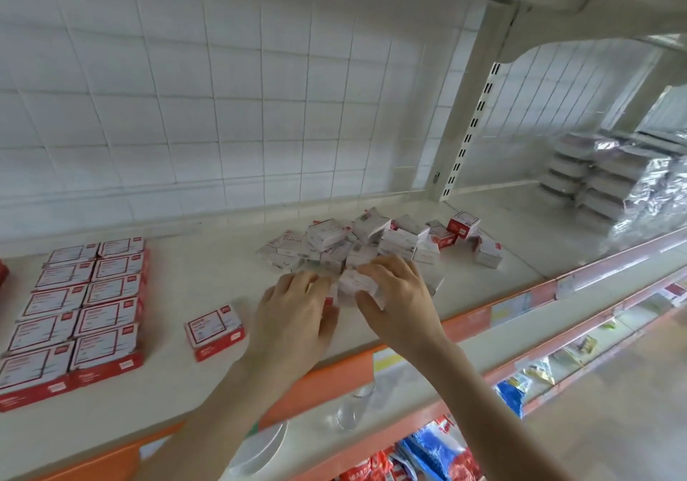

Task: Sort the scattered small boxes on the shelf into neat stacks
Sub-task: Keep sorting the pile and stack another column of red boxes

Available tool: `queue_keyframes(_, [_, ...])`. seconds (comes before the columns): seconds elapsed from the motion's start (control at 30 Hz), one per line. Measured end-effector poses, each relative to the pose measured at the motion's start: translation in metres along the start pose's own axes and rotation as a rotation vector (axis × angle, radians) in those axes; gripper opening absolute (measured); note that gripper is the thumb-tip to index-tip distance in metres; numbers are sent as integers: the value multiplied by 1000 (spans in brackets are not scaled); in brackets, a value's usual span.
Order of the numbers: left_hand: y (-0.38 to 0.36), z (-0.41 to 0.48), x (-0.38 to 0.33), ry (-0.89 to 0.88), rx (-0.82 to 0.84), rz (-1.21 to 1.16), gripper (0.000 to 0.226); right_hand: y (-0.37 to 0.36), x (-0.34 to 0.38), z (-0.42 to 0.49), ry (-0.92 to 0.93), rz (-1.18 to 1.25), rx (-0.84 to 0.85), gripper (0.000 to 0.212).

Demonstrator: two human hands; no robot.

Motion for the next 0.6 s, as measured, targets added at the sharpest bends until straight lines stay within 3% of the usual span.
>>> queue_keyframes(0.1, [-10, 25, -23, -23, -29, -34, 28, 20, -35, 10, -33, 10, -24, 30])
queue_keyframes(0.37, [-42, 88, -88, -114, -6, 1, 39, 51, -134, 31, -190, 0, -21, 35])
queue_keyframes(0.6, [-80, 129, -122, -110, 120, 36, 32, 61, -199, 48, -289, -21, 33, 38])
Point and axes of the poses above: each hand's wrist, its own z-axis towards the middle knuckle, its own y-axis out of the back of the hand, x = y × z, the point moved 9 cm from there along z, towards the middle knuckle, and after that the axes turned 8 degrees about -y, right-handed, at the moved point
